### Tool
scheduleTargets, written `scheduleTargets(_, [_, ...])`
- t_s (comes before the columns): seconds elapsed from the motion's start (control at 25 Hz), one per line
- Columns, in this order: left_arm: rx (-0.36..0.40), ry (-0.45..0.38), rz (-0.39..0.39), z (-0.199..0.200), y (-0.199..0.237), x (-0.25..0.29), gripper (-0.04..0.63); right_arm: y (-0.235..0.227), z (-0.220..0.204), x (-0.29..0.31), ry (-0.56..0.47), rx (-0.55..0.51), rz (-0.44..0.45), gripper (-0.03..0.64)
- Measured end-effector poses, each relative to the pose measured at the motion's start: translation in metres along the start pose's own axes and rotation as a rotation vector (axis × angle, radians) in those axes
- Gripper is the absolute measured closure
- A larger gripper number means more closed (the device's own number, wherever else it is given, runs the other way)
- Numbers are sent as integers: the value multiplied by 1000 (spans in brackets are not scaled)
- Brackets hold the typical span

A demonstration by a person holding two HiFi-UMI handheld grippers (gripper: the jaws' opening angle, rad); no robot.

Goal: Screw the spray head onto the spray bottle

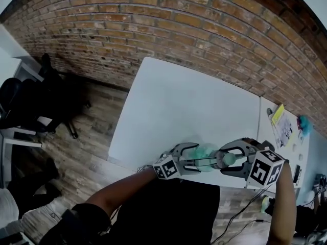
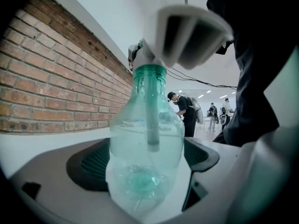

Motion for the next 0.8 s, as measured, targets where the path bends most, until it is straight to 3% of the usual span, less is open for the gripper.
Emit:
scheduleTargets(0.16, [3, 22, 7, 3, -3, -4, 106, 6, 5, -10, -57, 87, -55, 337])
scheduleTargets(0.28, [1, 47, 23, 5, -2, -8, 106, 18, 9, -30, -97, 175, -160, 332])
scheduleTargets(0.48, [-29, 82, 57, 8, 1, -18, 106, 41, 15, -41, -207, 514, -321, 333])
scheduleTargets(0.64, [-19, 95, 19, 18, -7, -13, 106, 39, 14, -27, -148, 654, -403, 333])
scheduleTargets(0.8, [-22, 113, 25, 17, -9, -9, 106, 31, 16, -22, -172, 761, -434, 333])
Point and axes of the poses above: the fingertips, and each gripper's own axes: x forward along the fingers, y to its left, z out of its top, the point moved 9 cm from there along -x, backward along the fingers, and after that the axes turned 6 degrees about z, right-handed, at the moved point
